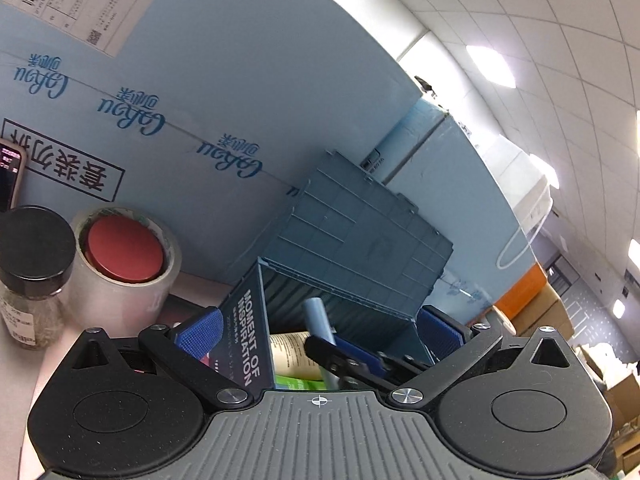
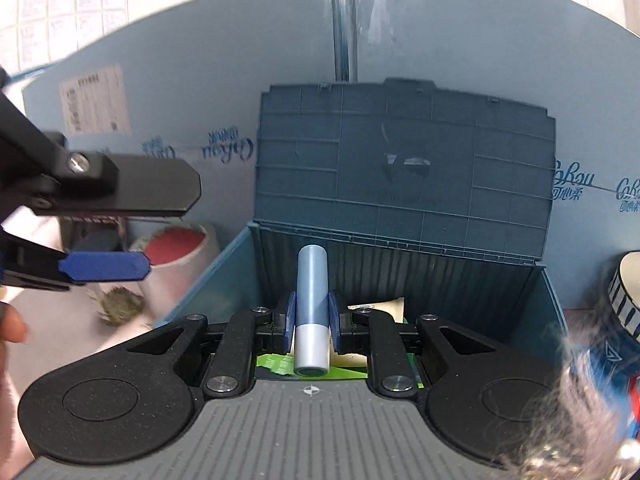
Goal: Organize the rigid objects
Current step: 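Lower the glue stick into the blue box and open the right tool, then move the right tool back toward the gold and orange pens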
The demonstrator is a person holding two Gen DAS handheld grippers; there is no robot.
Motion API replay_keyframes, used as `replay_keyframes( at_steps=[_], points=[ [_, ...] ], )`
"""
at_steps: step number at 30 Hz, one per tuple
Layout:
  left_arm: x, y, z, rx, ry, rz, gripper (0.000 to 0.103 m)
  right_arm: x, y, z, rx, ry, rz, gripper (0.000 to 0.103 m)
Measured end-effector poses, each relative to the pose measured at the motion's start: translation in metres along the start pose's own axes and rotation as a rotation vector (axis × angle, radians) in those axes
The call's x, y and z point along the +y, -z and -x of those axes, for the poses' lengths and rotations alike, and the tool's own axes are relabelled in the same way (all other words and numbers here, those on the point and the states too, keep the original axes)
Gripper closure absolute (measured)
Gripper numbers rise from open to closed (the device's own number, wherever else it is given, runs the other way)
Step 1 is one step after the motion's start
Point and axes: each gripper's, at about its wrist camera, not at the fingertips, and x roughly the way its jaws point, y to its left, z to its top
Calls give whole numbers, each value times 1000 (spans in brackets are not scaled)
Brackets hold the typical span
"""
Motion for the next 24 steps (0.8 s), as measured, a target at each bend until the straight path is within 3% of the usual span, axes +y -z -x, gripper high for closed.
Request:
replay_keyframes(
  at_steps=[4,9,15,19,24],
  points=[
    [-3,1,-2,9,4,-9,0,-4,-2,-9,14,-26,-38,87],
    [-4,3,-7,23,2,-13,0,-7,-2,-4,5,1,-85,86],
    [-8,4,-8,29,7,-21,0,-14,1,21,-50,24,-167,65],
    [-11,5,-7,28,21,-32,0,-20,5,44,-102,42,-226,44],
    [-18,6,-7,35,29,-58,0,-29,15,71,-151,102,-270,35]
  ],
)
